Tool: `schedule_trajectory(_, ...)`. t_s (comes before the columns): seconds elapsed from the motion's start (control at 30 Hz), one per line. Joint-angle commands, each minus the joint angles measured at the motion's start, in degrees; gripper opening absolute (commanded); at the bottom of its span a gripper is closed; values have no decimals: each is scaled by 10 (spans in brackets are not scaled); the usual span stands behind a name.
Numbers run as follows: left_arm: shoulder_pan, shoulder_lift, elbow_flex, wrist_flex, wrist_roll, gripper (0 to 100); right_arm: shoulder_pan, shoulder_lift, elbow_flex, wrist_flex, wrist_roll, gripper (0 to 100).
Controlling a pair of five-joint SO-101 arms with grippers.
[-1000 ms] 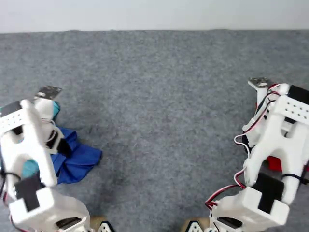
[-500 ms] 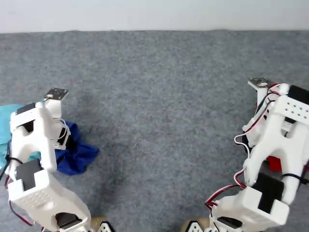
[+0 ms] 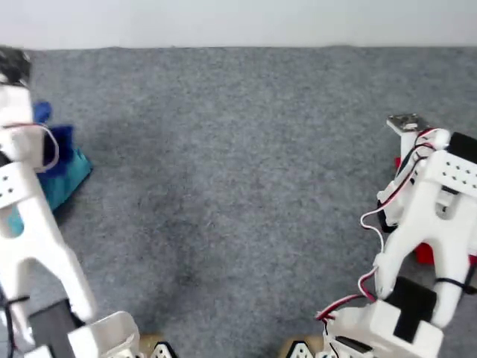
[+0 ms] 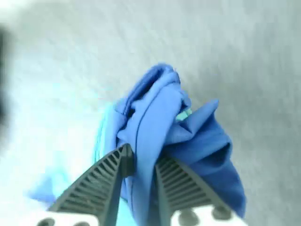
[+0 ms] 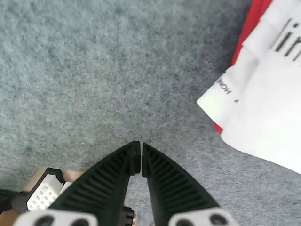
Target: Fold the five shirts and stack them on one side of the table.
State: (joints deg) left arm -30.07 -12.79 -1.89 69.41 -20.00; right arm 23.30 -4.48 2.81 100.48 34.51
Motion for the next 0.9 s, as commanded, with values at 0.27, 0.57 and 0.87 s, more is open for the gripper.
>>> schedule_trajectory(0.27, 62, -103, -205, -138, 68, 13, -6, -48, -3, 24, -4, 9)
schedule_trajectory(0.57, 226, -102, -272, -133, 90, 13, -6, -48, -3, 24, -4, 9)
schedule_trajectory(0.87, 452, -92, -244, -33, 89, 13, -3, -48, -2, 24, -4, 9)
